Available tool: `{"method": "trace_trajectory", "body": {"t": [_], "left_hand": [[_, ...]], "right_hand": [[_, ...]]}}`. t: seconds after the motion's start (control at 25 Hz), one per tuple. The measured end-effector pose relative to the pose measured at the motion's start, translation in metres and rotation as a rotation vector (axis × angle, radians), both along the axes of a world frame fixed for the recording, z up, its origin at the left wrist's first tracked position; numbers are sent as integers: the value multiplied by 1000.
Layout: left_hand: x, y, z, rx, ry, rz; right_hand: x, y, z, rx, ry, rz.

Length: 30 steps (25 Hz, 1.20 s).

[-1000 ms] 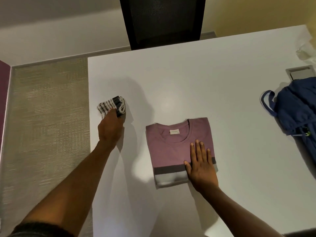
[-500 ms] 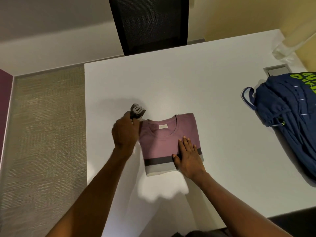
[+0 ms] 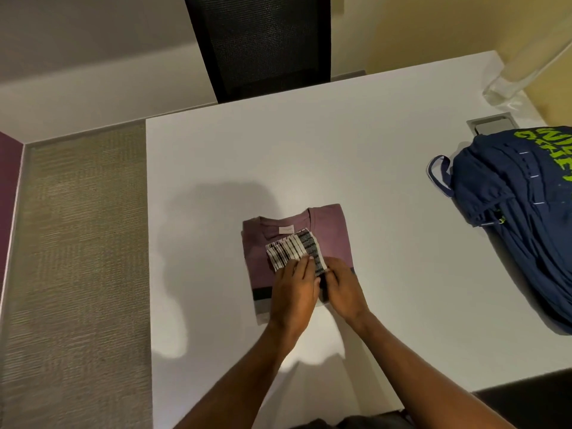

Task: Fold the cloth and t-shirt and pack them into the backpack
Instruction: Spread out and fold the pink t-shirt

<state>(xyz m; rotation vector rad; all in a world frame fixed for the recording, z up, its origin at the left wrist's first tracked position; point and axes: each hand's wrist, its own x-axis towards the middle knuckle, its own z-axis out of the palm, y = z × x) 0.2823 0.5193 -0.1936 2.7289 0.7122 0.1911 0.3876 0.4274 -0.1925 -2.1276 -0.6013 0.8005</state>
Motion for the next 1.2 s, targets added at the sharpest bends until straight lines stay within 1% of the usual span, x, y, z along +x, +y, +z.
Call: {"method": "trace_trajectory", "body": {"t": [0.04,0.12,0.2,0.24,0.36,0.44,0.6,0.64,0.72,0.76,0.8,0.92,0.96,1.04,1.12,1.2], "left_hand": [[-2,1,-1,-37,-25,-27],[-6,7,0,-123,-84,-62],[-8,18,-1,-127,-124,-45],[-7,26,-2,-113,-135,4],[0,60,-5,-184,-173,258],[2,84,-11,-249,-160,391],[-3,112,-28,-359,17,428],[-4,113,-27,-345,18,445],[-7,107,-15,-223,-51,445],[-9,100,-12,-193,-85,429],[-11,91,-9,-223,-111,424],[-12,63,-4,-506,-122,437],[-11,56,-6,-567,-134,439],[-7,51,-9,-630,-173,488],[-2,50,-5,-611,-162,537],[-1,47,-1,-429,-121,531]], "right_hand": [[2,3,9,31,110,-119],[8,11,18,44,313,-260],[14,17,15,-29,346,-275],[15,21,13,-69,337,-268],[18,25,3,-115,352,-235],[21,24,-3,-149,333,-189],[17,23,6,-132,275,-161],[14,22,7,-118,258,-161],[9,18,1,-106,227,-193],[7,16,-2,-110,210,-214],[6,17,-1,-126,189,-231],[3,30,15,-155,111,-210],[4,35,20,-144,75,-194],[6,40,21,-112,-8,-158],[7,39,16,-106,-36,-124],[6,34,13,-124,-116,-96]]}}
